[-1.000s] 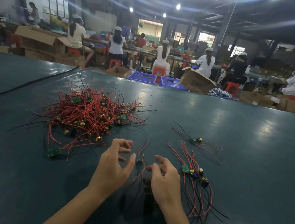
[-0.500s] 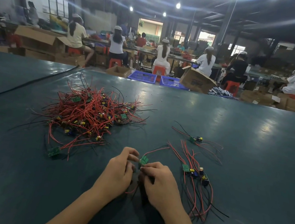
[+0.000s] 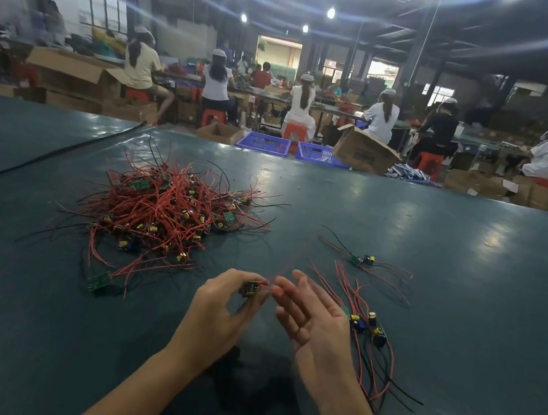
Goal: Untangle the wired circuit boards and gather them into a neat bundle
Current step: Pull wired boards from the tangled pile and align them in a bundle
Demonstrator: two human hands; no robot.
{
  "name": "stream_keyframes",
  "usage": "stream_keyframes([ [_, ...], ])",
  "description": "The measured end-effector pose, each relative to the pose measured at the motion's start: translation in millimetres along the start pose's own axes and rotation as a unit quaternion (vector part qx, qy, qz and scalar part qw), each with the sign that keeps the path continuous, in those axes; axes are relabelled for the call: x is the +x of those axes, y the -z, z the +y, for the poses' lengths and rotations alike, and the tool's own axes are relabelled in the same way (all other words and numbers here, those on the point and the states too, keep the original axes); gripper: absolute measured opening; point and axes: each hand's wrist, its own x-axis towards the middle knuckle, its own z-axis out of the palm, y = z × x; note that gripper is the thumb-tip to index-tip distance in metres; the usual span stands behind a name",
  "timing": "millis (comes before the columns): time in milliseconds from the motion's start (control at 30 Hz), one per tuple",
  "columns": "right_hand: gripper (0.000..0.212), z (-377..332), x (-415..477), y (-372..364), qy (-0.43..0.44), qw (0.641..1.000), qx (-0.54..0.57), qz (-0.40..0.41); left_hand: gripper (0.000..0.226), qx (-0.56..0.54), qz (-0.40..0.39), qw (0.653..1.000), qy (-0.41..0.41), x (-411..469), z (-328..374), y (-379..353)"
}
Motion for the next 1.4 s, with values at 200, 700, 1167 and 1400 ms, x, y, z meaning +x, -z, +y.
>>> stream_keyframes([
  [200, 0.043, 13, -6, -5, 0.064, 0.973, -0.220, -0.035, 0.025, 0.027, 0.004, 0.999, -0.031, 7, 6, 9],
  [700, 0.016, 12, -5, -6, 0.071, 0.984, -0.147, 0.071, 0.042, 0.190, -0.006, 0.981, -0.045, 7, 24, 16],
  [1167, 0.014, 14, -12, -14, -0.072, 0.997, -0.007, 0.042, 0.033, -0.209, 0.011, 0.957, 0.201, 1, 19, -8],
  [1400, 0.019, 15, -9, -11, -0.023, 0.983, -0.147, 0.106, 0.026, -0.297, 0.000, 0.899, 0.322, 7, 19, -9],
])
